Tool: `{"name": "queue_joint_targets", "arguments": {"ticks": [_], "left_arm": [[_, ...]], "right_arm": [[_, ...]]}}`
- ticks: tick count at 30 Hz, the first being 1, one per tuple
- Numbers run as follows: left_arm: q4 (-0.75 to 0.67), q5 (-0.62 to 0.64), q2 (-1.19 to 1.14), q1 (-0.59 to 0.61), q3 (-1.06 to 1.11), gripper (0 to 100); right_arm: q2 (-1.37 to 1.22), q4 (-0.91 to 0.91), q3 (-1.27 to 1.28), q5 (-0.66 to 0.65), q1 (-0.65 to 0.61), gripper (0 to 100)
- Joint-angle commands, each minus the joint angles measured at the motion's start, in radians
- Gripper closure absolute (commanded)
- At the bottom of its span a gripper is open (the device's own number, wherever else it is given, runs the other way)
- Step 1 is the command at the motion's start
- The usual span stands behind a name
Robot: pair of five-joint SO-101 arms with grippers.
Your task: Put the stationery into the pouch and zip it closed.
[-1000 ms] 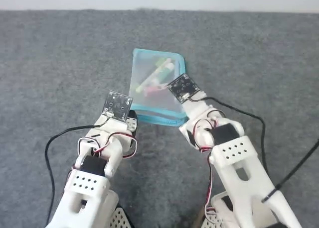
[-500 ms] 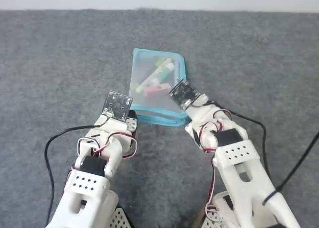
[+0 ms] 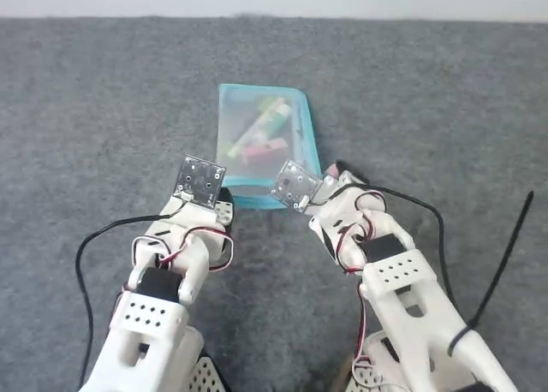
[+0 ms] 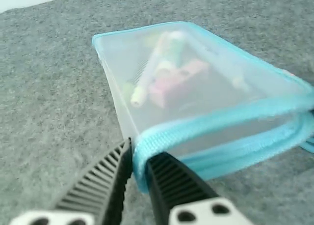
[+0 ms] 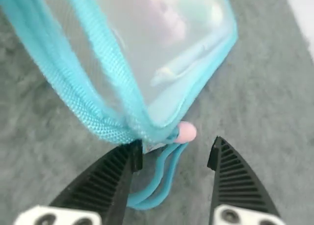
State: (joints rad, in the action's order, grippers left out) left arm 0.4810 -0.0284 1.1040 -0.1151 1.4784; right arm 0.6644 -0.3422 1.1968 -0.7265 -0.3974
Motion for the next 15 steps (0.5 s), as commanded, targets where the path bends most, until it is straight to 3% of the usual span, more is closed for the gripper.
{"name": "queue_joint_targets", "arguments": {"ticks": [1, 5, 15], "left_arm": [[-0.028, 0.012, 0.009, -0.002, -0.030, 99], [-0.032, 0.012, 0.009, -0.002, -0.022, 99], [-0.032, 0.012, 0.009, -0.002, -0.022, 99]], "right_arm": [[-0.041, 0.088, -0.017, -0.018, -0.013, 78.3], [-0.160, 0.173, -0.057, -0.018, -0.012, 78.3], [-0.518, 0.183, -0.322, -0.011, -0.010, 78.3]]}}
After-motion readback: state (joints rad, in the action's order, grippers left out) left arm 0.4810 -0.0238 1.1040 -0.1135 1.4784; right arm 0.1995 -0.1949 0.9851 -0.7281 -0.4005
